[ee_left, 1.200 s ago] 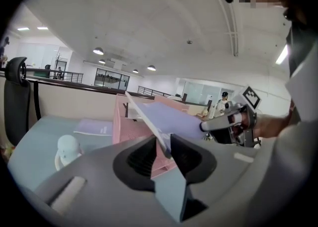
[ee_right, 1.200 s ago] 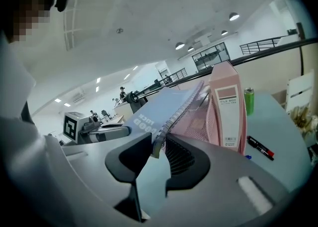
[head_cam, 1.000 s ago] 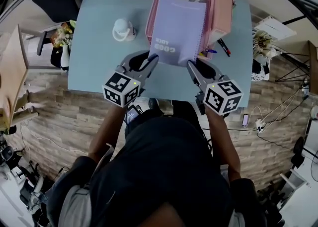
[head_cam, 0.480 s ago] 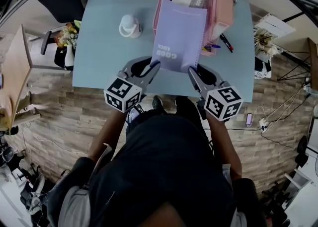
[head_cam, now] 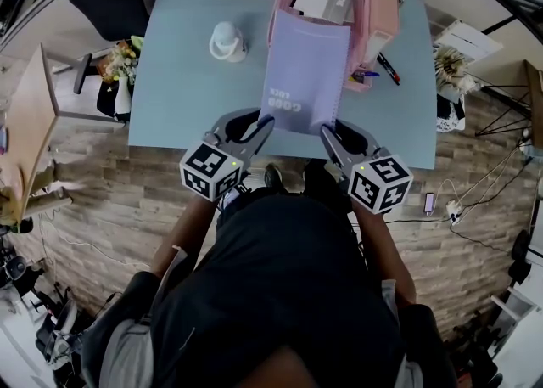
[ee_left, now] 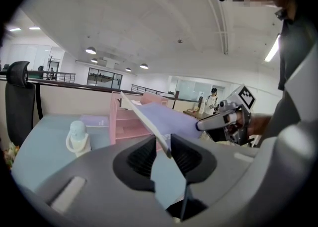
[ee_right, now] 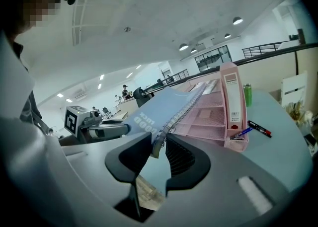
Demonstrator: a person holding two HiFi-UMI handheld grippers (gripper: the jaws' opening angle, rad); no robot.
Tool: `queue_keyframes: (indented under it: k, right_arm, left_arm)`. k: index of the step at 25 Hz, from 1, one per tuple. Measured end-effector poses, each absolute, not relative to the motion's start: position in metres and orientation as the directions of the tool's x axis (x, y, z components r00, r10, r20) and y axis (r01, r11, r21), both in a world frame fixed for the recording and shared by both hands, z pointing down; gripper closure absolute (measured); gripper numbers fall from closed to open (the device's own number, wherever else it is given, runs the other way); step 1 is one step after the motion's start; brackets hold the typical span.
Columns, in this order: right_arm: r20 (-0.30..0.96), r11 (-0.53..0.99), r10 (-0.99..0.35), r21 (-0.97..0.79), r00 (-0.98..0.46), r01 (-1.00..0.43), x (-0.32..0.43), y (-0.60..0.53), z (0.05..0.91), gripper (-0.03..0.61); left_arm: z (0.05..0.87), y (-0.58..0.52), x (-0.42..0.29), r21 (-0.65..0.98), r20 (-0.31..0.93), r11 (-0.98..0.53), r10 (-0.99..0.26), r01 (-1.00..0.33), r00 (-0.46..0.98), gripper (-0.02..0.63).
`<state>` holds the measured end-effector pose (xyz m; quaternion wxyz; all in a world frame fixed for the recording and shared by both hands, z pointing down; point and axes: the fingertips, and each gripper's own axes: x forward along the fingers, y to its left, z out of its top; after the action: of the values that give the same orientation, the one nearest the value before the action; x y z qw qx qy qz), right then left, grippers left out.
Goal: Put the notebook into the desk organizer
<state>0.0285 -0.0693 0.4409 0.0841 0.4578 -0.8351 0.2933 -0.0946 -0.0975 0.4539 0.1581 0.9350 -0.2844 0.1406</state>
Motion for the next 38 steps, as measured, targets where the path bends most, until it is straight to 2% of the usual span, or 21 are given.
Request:
queue_keyframes:
  k: [20, 38]
  right_arm:
    - [0.446, 0.409, -0.655, -0.469, -0.610, -0.782, 0.009, -0.009, 0.465, 0.486]
    - [0.515, 0.338, -0.607, -0.523, -0.606, -0.782, 0.014, -0.006, 0.540, 0.486]
  left_arm:
    - [0.477, -0.035, -0.111, 0.266, 0.421, -0.792, -0.417, -0.549, 0.805, 0.460]
    - [0.554, -0.032, -0.107, 0.399, 0.510, -0.706, -0.360, -0.585, 0.781, 0.460]
